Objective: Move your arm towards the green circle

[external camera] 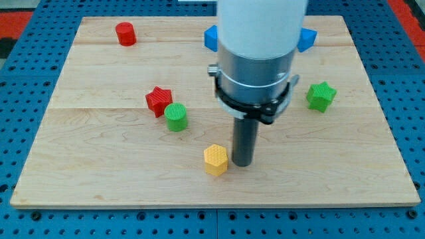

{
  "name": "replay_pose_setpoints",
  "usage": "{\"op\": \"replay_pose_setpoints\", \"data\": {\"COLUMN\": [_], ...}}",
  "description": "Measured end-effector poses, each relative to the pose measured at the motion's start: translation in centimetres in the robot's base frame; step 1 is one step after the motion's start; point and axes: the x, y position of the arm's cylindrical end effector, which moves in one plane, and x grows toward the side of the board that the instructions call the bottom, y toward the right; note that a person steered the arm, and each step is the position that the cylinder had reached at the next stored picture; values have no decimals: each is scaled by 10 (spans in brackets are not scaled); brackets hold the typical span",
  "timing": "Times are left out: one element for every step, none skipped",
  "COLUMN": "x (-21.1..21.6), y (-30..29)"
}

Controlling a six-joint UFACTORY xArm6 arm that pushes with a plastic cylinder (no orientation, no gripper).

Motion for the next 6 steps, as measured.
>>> {"op": "replay_pose_setpoints", "data": {"x": [-25, -34, -33, -33, -33, -68], "y": [18, 11, -23, -68, -136, -176]}}
